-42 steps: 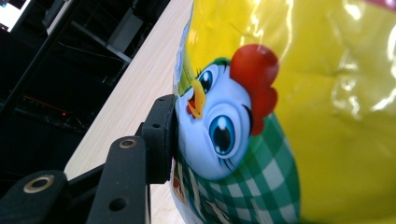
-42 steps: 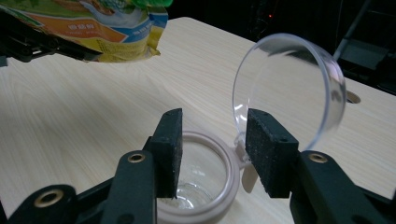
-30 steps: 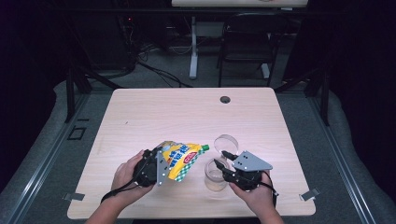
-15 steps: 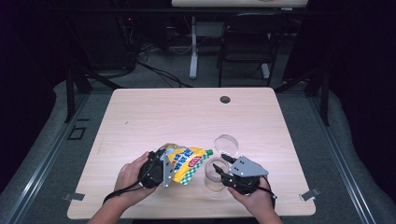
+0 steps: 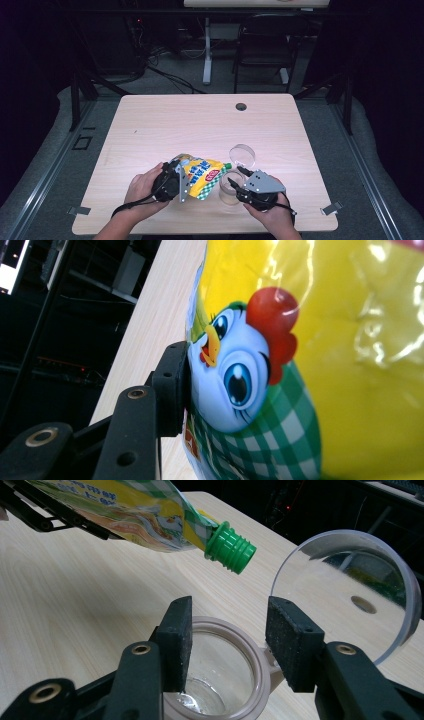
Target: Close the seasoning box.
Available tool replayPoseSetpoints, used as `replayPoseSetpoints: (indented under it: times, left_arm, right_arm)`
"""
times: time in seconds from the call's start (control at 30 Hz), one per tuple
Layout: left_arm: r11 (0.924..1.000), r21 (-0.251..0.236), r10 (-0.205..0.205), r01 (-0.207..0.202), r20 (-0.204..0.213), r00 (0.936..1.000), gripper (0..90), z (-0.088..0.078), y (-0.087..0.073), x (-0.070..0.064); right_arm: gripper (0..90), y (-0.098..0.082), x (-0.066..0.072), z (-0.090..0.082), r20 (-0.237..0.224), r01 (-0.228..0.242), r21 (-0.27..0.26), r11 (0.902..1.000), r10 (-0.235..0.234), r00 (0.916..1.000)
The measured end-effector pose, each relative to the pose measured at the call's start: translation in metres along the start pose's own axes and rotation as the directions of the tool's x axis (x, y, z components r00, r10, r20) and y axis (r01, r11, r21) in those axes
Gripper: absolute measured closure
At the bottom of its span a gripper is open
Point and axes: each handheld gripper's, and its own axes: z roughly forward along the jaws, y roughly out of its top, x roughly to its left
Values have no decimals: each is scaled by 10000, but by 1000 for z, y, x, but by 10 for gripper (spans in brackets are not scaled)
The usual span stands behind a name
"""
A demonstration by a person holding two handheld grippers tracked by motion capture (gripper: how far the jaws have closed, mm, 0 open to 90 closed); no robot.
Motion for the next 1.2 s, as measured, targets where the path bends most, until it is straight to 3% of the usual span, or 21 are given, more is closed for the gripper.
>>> replayPoseSetpoints:
  times: [0.4, 0.83, 1.2]
  left_arm:
    - [9991, 200, 379, -379, -18, 9993, 549, 2, 0, -3]
    - [9933, 437, 1068, -1074, 151, 9942, 550, 2, 7, -9]
    - [9904, 458, 1297, -1303, 164, 9914, 549, 2, 11, -12]
  right_arm:
    - [531, 2, 5, 1, 108, 503, 96, 9987, -504, 9987]
    - [532, 2, 13, 5, 174, 1029, 267, 9943, -1034, 9945]
    - [533, 2, 15, 6, 236, 1222, 188, 9923, -1226, 9922]
